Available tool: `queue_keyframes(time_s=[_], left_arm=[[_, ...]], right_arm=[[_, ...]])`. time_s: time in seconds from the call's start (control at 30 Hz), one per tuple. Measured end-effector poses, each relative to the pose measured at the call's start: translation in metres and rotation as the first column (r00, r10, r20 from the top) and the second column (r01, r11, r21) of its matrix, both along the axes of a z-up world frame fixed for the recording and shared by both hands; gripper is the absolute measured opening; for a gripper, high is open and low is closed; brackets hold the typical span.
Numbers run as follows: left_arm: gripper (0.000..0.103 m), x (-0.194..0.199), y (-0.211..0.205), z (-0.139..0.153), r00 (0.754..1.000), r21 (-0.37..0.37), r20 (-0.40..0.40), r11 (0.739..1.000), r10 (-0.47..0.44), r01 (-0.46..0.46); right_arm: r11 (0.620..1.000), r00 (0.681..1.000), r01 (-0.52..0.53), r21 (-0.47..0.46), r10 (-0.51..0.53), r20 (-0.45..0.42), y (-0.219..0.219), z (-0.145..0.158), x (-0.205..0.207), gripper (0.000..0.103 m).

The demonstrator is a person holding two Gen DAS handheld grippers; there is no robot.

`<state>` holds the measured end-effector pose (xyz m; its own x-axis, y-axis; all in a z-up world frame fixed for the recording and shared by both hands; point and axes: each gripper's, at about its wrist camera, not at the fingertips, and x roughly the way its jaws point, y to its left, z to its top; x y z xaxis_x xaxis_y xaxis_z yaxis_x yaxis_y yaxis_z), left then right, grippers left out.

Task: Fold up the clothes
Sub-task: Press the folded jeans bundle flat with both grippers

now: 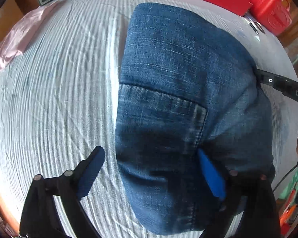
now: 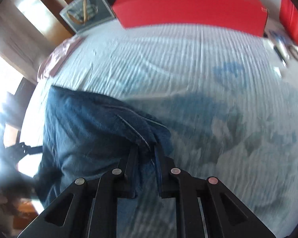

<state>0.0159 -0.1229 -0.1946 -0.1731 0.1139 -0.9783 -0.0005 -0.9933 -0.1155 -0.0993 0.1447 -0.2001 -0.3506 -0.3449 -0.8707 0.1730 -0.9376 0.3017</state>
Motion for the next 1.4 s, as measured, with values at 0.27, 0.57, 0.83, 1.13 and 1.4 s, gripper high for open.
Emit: queue_keyframes(time_s=[0.27,0.57,0.83,1.13,1.4], left_arm=[[0.093,-0.015,0.008,0.084,0.967,0.04,-0.251,0.998,-0.04,0.051],[0.095,-0.017,-0.009,0.045,0.985,0.064,-0.171,0.998,0.017,-0.006],[0.1,-0.006,-0.008,-0.002,0.992,0.085,-0.121,0.996,0.017,-0.007],[0.051,-0.001,0.003,0.009,0.997,0.168,-0.083,0.986,0.003,0.011],[0.051,-0.006,0.004,0.005,0.997,0.206,-0.07,0.978,-0.029,0.043]], right_arm=[[0.985,0.997,0.071,-0.155,-0.075,-0.021,0.017,0.04,0.068,0.038],[0.968,0.985,0.164,-0.19,-0.152,0.076,0.007,0.014,0.106,0.055],[0.962,0.98,0.188,-0.196,-0.171,0.1,-0.006,-0.005,0.101,0.055],[0.936,0.969,0.237,-0.259,-0.21,0.127,-0.005,-0.022,0.099,0.042],[0.932,0.971,0.223,-0.285,-0.187,0.147,-0.001,-0.029,0.097,0.039]])
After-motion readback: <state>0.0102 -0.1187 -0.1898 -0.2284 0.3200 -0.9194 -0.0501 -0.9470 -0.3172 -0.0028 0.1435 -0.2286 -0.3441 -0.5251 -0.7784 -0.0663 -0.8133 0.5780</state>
